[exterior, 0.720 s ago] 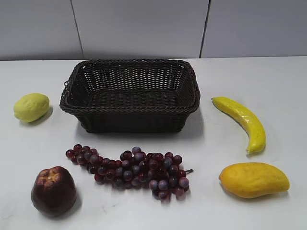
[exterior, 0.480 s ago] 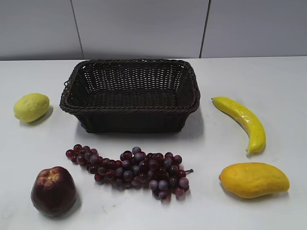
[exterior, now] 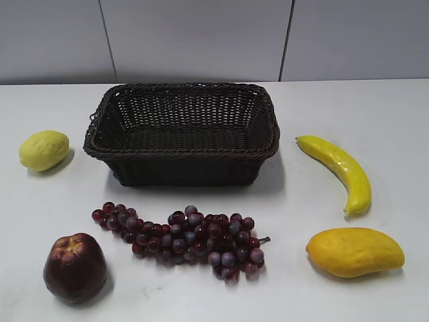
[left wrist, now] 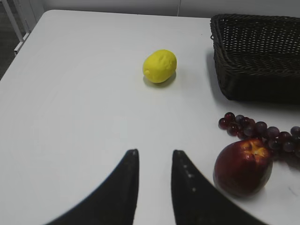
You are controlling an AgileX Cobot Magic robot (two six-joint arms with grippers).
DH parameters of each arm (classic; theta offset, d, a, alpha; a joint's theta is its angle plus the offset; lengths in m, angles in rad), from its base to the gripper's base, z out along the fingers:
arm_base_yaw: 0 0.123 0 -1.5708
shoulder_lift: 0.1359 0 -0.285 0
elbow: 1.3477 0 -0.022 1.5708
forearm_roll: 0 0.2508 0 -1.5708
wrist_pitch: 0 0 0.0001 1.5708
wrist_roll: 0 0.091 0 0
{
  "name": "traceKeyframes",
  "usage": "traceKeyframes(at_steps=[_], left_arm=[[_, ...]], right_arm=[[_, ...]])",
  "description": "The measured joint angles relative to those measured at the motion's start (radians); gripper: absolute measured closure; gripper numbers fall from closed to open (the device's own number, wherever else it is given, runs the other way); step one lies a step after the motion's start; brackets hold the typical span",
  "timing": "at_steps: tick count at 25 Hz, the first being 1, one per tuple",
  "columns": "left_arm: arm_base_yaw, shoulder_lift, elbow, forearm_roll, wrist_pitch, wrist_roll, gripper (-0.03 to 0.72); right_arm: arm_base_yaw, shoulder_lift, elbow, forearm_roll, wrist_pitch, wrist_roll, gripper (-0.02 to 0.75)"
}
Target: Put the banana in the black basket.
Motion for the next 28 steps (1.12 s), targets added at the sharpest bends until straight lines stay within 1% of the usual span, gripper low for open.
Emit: traceKeyframes(at_steps=[5,11,14,20,25,28], left_arm=[[0.000,0.000,0.000,0.000,0.000,0.000,0.455],[0.000,0.000,0.000,0.000,0.000,0.000,0.455],[0.000,0.000,0.000,0.000,0.000,0.000,0.455],[0.000,0.000,0.000,0.000,0.000,0.000,0.455],[0.000,0.000,0.000,0.000,0.000,0.000,0.455],[0.000,0.000,0.000,0.000,0.000,0.000,0.455]], right_arm=[[0.000,0.155,-0.010,-0.002,-0.134,0.000,0.127],[0.000,0.405,-0.012,-0.004,-0.327,0.000,0.127],[0.000,0.531,-0.012,-0.004,-0.396,0.000,0.127],[0.000,0.791,-0.052,-0.004,-0.436,0.000,0.127],[0.002,0.987,-0.153,-0.004,-0.436,-0.001,0.127],[0.020,1.103,-0.229,-0.004,-0.436,-0.003,0.127]])
